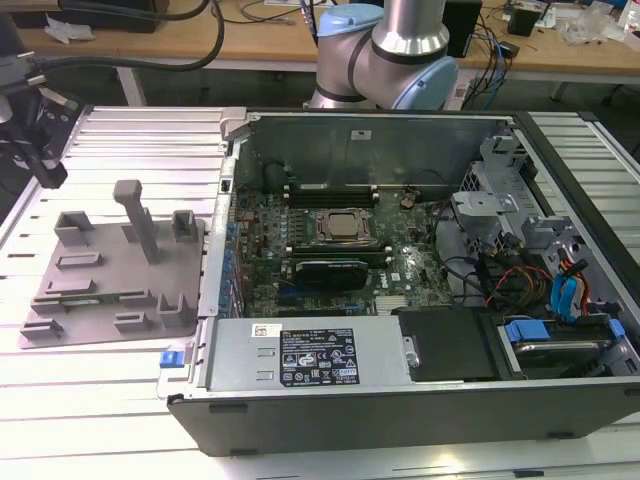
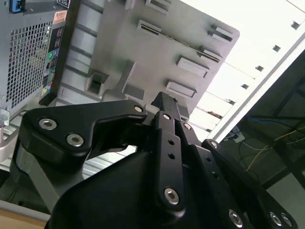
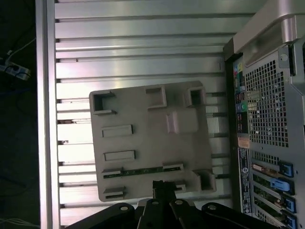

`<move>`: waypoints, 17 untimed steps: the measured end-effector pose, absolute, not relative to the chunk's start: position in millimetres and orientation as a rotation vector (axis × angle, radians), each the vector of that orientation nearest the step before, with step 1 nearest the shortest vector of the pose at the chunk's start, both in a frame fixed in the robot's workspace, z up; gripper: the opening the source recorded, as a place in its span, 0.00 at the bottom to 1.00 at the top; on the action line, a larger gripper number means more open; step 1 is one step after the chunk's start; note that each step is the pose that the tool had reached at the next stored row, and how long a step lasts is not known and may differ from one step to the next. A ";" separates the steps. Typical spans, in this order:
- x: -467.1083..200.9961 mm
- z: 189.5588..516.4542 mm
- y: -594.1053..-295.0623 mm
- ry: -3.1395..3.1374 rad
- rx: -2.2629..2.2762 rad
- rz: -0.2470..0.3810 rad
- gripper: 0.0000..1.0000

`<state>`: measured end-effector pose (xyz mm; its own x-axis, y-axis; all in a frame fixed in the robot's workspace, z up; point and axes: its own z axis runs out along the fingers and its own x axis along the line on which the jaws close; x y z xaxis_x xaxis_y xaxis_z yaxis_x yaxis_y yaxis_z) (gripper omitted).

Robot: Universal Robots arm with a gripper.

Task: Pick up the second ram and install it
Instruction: 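Pick up the second ram and move it above second insertion slot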

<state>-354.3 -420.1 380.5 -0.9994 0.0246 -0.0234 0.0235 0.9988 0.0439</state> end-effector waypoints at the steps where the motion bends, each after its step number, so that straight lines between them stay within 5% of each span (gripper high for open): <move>1: -354.3 380.5 -420.1 3.117 0.017 0.068 0.08; 17: -354.3 380.5 -420.1 3.098 -0.397 0.072 0.08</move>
